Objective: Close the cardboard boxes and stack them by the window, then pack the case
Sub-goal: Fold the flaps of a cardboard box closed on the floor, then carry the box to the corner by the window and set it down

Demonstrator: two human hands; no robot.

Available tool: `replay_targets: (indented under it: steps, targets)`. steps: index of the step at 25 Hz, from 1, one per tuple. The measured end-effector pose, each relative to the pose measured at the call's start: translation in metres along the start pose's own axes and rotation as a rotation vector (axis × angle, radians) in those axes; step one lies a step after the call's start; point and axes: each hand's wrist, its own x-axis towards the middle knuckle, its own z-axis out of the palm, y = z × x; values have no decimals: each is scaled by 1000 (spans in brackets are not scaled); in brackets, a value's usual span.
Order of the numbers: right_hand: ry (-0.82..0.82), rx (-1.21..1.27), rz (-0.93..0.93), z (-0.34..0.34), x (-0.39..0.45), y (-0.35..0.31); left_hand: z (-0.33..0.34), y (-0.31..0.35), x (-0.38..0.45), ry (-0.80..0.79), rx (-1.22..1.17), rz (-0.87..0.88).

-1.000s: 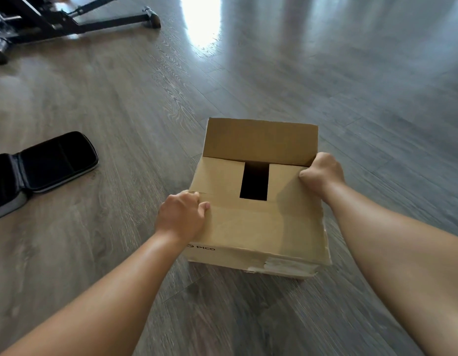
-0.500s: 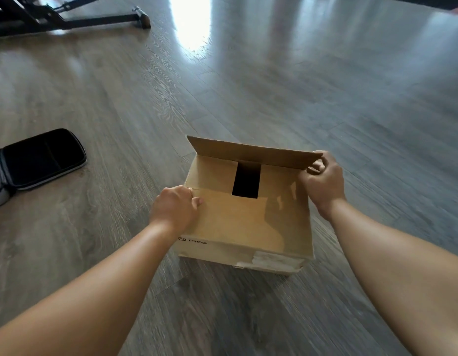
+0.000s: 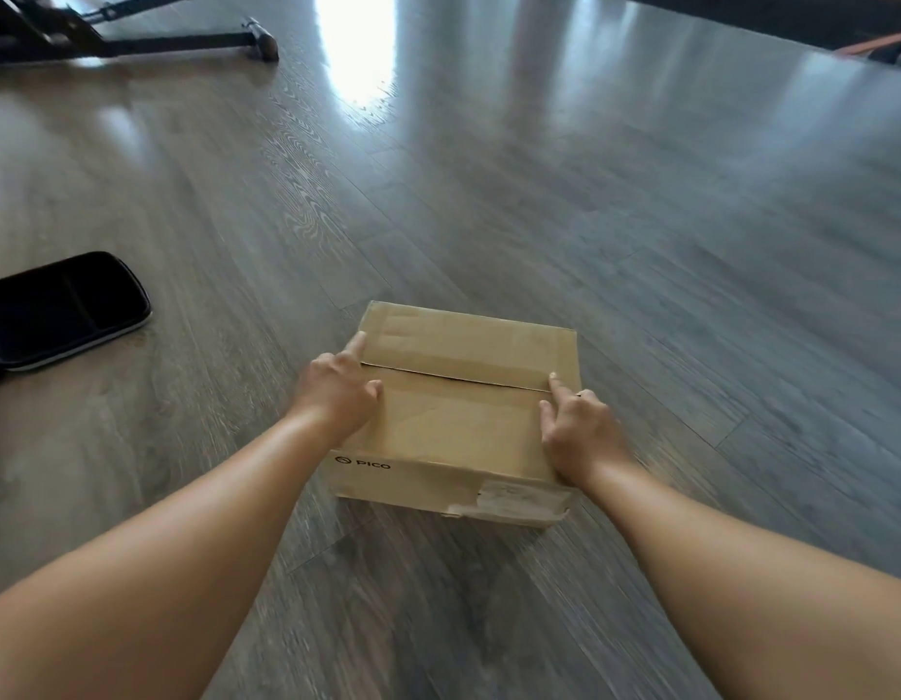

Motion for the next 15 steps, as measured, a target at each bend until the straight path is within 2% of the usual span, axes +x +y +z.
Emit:
replay_targets:
  steps: [3,7,15]
  targets:
    - [-5,18,46,3,-1,-14,5,-4,2,-33,-61,-13]
    - [-22,29,43,-2,5,-24,6,-8,0,39,-204,-106]
    - [71,98,-78,-9,32,-78,-35,-36,2,204,-163,-251]
